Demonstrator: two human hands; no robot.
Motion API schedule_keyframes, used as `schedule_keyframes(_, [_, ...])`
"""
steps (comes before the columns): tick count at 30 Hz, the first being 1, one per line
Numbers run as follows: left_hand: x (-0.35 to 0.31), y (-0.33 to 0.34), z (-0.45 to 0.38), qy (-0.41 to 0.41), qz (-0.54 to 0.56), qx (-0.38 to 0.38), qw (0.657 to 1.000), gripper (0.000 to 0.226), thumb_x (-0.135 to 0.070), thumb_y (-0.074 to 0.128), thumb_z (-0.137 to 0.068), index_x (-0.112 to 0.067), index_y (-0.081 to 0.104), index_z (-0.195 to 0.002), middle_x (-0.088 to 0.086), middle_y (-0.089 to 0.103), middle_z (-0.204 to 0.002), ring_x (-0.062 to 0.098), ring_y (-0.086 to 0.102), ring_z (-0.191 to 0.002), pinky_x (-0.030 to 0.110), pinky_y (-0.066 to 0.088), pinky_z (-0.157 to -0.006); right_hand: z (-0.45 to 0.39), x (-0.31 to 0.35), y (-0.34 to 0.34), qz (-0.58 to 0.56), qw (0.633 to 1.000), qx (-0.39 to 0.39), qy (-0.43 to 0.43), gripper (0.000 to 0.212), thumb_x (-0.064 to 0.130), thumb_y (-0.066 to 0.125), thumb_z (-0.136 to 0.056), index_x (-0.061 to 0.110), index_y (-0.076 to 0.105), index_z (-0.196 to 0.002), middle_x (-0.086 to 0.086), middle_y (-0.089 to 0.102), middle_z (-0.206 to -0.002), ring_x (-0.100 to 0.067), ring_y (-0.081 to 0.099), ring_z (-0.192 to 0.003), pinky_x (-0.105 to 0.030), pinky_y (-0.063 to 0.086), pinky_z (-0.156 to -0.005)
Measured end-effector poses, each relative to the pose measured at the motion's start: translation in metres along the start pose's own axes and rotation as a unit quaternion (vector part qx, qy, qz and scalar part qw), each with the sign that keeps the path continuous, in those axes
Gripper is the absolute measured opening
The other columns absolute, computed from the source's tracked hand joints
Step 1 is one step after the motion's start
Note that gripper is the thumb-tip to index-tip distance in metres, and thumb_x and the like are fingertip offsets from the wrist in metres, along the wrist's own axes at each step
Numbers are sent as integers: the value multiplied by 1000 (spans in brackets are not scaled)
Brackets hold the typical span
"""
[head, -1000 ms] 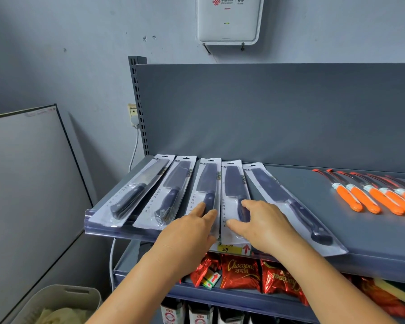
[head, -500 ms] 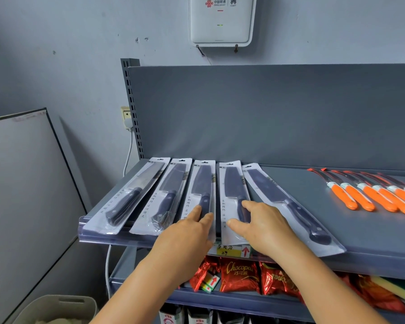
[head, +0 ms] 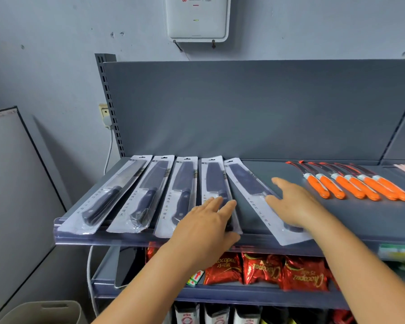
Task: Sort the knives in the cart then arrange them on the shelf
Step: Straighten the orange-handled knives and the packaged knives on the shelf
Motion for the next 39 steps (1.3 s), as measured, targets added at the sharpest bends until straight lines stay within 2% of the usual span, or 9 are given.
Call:
schedule_keyframes(3, [-5,2,-6,-3,12,20,1000,62,-46,42,-97,-25,20,-151,-4,17,-158,19,29,-140,34,32,-110,-3,-12,-4,-61,997,54,18,38,34,55,-91,20,55,-126,-9,65,-120,-27,63,-101,-36,52,-87])
schedule_keyframes(5, [-6,2,-7,-11,20,36,999,60,-46,42,-97,-23,24,-149,-5,16,-158,19,42,-132,36,42,-103,-6,-15,-5,-75,995,61,7,33,34,60,-86,21,62,-116,-6,70,-105,-24,65,-86,-32,52,-77])
schedule_keyframes(8, [-8,1,-7,-21,17,50,998,59,-45,41,-98,-23,23,-150,-7,10,-159,20,49,-126,37,45,-100,-5,-16,-3,-52,997,51,-2,25,38,63,-81,25,67,-102,-4,72,-89,-22,66,-83,-30,52,-72])
schedule_keyframes(11, [-10,0,-7,-26,20,52,998,57,-44,41,-98,-22,24,-149,-5,10,-160,22,51,-124,38,45,-100,-4,-13,3,-31,999,28,-9,23,37,63,-79,19,69,-92,-4,71,-74,-22,66,-76,-30,52,-66])
schedule_keyframes(15, [-11,1,-7,-29,23,47,998,58,-44,40,-98,-24,22,-150,-6,8,-160,20,53,-122,36,45,-100,-6,-10,9,-32,999,-3,-9,30,39,61,-81,15,69,-96,-4,70,-78,-23,65,-79,-32,52,-69])
schedule_keyframes(18, [-10,2,-6,-31,27,41,998,58,-45,40,-98,-25,23,-150,-8,7,-160,19,54,-121,35,44,-99,-8,-10,13,-36,999,-13,-13,26,39,60,-81,15,69,-89,-3,68,-75,-23,63,-77,-30,47,-63])
schedule_keyframes(24, [-10,2,-7,-36,45,38,998,58,-45,42,-97,-25,26,-149,-7,10,-160,20,50,-126,36,42,-103,-13,-11,17,-49,998,-24,-21,26,41,60,-82,16,67,-83,-2,67,-76,-24,62,-78,-30,46,-63])
schedule_keyframes(34, [-10,0,-7,-60,64,36,996,52,-40,47,-95,-19,38,-141,-1,28,-152,20,49,-124,35,42,-102,-21,-11,19,-61,997,-22,-50,29,38,59,-82,14,53,-65,-3,61,-69,-26,58,-76,-30,42,-60])
schedule_keyframes(39, [-13,-3,-7,-73,71,46,994,52,-38,48,-96,-20,37,-144,-3,27,-153,15,53,-116,29,40,-100,-26,-15,21,-68,996,0,-56,27,39,59,-82,13,60,-78,-4,65,-81,-25,59,-80,-29,43,-62])
Point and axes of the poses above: each hand's wrist, its own z-axis away from the middle knuckle, its own y-axis out of the palm, x = y × z, the point moved 1 cm from there along -z, towards the middle knuckle
